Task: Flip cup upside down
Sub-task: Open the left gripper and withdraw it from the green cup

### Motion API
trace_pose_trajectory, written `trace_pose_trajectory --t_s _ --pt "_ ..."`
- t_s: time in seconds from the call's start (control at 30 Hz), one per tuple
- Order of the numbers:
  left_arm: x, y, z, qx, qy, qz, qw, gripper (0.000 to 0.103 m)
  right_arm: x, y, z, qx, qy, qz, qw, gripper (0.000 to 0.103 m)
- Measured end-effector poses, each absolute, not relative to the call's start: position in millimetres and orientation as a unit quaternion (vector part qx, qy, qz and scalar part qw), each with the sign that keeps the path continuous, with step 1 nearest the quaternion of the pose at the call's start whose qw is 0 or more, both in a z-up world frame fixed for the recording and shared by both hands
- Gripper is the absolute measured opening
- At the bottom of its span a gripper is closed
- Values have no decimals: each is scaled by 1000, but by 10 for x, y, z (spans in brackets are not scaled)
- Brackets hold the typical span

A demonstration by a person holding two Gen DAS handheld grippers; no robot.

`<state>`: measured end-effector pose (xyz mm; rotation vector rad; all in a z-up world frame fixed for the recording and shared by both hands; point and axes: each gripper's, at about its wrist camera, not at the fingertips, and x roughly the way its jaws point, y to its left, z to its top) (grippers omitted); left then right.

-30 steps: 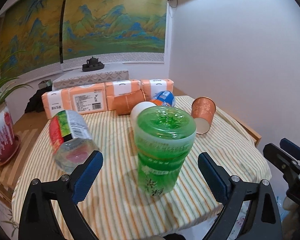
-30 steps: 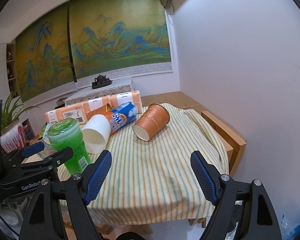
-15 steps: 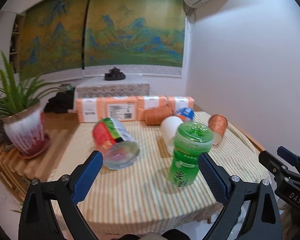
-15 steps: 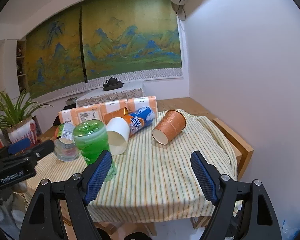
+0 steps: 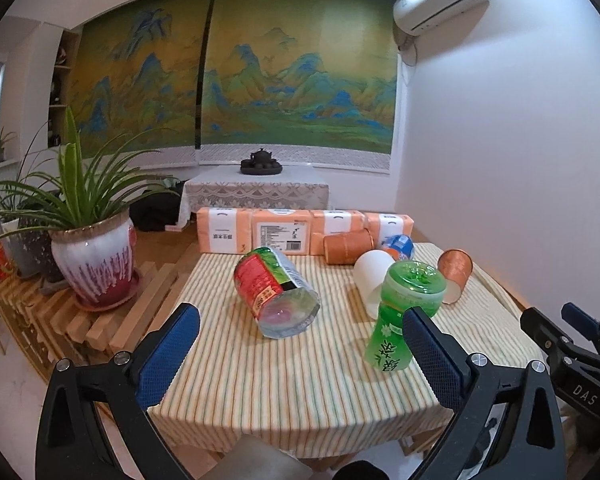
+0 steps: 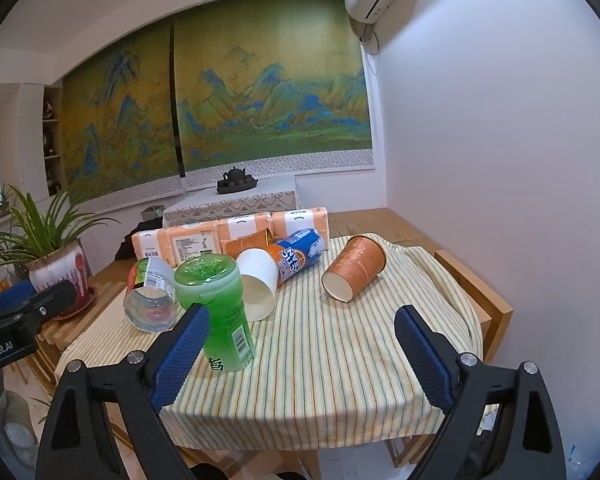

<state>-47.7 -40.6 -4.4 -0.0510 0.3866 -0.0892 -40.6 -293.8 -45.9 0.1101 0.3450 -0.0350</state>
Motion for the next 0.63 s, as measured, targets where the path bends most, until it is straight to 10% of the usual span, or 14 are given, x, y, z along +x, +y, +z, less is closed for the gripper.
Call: trace_pose_trajectory --t_s 0.63 --pt "-492 -388 -32 -23 190 -39 981 102 -412 -2916 -467 56 174 -14 983 92"
